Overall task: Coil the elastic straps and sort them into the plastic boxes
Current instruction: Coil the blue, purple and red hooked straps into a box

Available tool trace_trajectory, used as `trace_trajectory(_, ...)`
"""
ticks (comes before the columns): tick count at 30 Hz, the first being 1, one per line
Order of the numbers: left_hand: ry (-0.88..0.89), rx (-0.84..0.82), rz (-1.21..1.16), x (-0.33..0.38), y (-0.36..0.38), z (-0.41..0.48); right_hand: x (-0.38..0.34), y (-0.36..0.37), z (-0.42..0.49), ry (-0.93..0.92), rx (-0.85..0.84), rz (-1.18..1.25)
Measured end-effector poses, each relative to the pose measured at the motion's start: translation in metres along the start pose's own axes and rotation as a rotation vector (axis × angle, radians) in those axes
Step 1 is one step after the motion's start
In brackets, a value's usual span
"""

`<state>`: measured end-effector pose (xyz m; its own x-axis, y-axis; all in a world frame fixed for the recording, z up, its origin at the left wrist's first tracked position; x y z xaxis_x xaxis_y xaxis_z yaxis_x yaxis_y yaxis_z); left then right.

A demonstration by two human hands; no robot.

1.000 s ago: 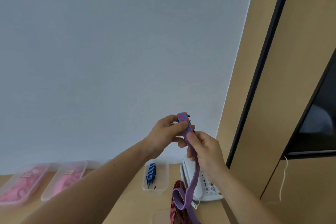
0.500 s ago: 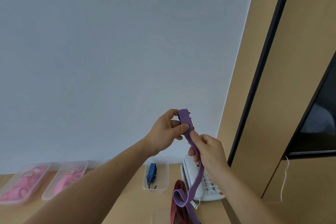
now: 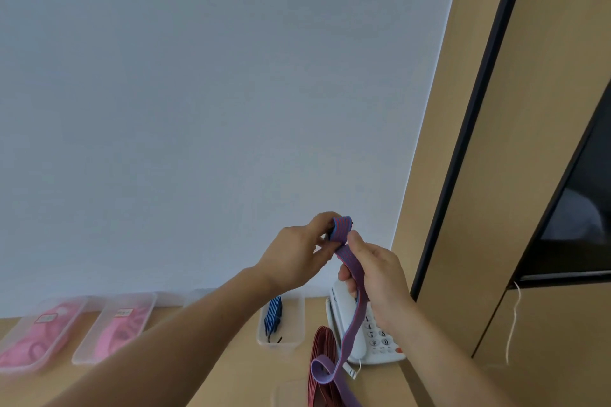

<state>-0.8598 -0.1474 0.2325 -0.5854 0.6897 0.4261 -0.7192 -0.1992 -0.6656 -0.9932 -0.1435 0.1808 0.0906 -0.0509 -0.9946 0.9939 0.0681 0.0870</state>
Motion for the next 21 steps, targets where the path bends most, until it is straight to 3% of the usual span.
trace_trajectory(7,0.437,0.165,0.413,0.026,-0.002,-0.009,0.000,0.006,0.000,0.028,0.008,0.027)
trace_trajectory(12,0.530,0.224,0.522,0.024,-0.003,-0.011,-0.001,0.005,-0.001,0.022,0.004,0.063)
trace_trajectory(14,0.376,0.189,0.403,0.015,-0.004,-0.006,-0.003,0.004,-0.001,-0.008,0.011,0.066)
trace_trajectory(15,0.203,0.158,0.227,0.004,-0.006,-0.001,-0.005,0.003,-0.002,-0.029,0.013,0.060)
trace_trajectory(18,-0.429,-0.062,-0.606,-0.029,0.012,0.000,-0.010,0.003,-0.002,-0.086,0.015,0.037)
trace_trajectory(19,-0.537,-0.111,-0.841,-0.028,0.019,-0.001,-0.010,0.003,-0.002,-0.099,0.018,0.031)
trace_trajectory(21,-0.567,-0.183,-1.017,-0.017,0.021,0.000,-0.009,0.003,-0.003,-0.117,0.023,0.007)
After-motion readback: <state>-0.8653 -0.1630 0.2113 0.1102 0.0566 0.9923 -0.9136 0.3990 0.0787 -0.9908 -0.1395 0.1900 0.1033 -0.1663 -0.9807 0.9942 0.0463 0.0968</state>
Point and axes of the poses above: each hand's wrist, its own z-axis towards the middle knuckle, its own y-axis out of the palm, x = y × z, the point moved 8 cm from there along z, towards the middle knuckle, and after that the axes turned 3 degrees about -x, right-handed, at the moved point
